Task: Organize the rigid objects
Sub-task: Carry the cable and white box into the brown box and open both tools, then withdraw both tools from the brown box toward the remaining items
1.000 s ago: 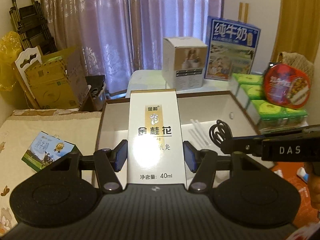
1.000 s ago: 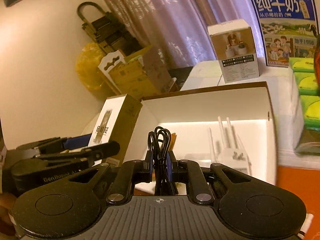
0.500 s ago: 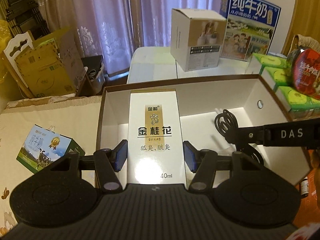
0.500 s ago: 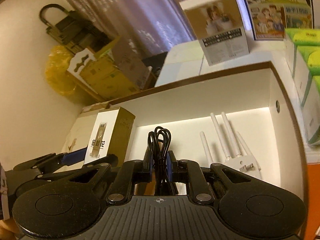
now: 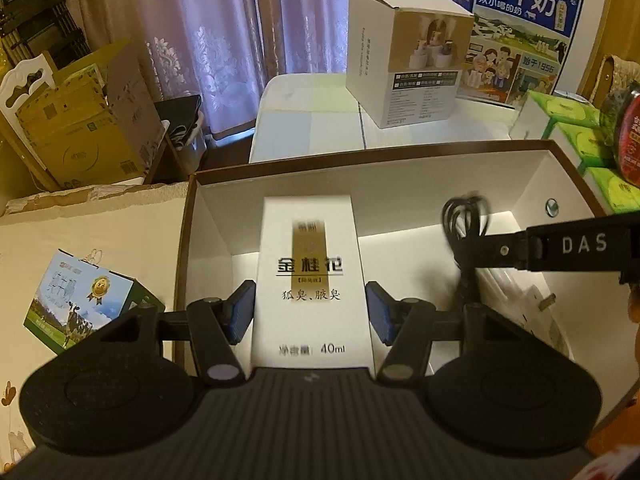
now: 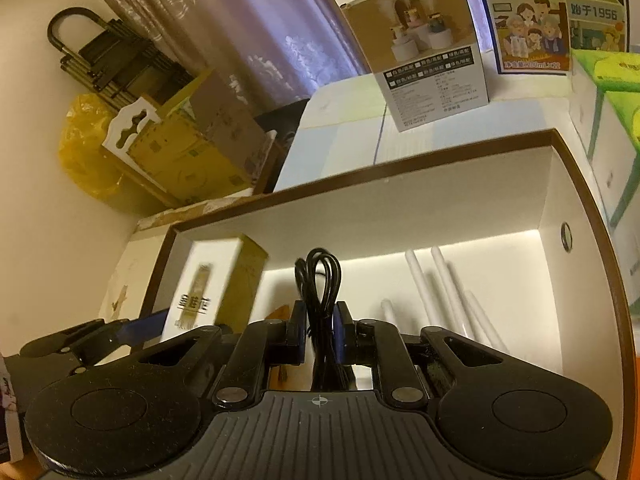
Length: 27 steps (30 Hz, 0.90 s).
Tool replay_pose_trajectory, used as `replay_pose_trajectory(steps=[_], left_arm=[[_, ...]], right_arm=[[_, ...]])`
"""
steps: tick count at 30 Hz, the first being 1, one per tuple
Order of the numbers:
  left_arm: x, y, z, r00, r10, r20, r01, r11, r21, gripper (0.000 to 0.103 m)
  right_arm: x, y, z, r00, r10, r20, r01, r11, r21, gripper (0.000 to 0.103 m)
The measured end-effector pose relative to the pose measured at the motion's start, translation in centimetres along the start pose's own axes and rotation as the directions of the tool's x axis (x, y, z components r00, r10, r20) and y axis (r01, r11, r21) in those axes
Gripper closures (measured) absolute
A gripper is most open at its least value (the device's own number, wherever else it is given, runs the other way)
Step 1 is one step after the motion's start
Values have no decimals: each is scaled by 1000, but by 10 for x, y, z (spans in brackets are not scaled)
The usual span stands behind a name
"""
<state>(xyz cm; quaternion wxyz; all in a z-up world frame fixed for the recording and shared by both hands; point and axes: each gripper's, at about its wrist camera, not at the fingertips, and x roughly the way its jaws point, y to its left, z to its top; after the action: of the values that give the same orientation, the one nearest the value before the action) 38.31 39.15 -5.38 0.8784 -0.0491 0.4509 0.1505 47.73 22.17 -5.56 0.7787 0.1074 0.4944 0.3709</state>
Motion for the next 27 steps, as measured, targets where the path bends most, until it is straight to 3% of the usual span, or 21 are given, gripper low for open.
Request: replay_pose_trajectory(steps=[4, 8, 10, 27], left_arm=[[7, -2, 0, 1000, 11, -4, -11, 1000, 19, 44], [7, 0, -1, 1000, 6, -2, -6, 1000, 11, 42], [6, 1, -1, 1000, 6, 0, -6, 1000, 9, 42], [-22, -3, -8, 1000, -3, 26, 4, 1000, -19, 42]], right_arm=[[5, 1, 4, 1000, -23, 1, 23, 1000, -7, 90], [3, -2, 2, 1000, -17, -5, 16, 1000, -18, 72], [-1, -4, -1, 1000, -13, -3, 13, 999, -32, 68], [-29, -7, -17, 1000, 4, 13, -3, 998, -60, 63]])
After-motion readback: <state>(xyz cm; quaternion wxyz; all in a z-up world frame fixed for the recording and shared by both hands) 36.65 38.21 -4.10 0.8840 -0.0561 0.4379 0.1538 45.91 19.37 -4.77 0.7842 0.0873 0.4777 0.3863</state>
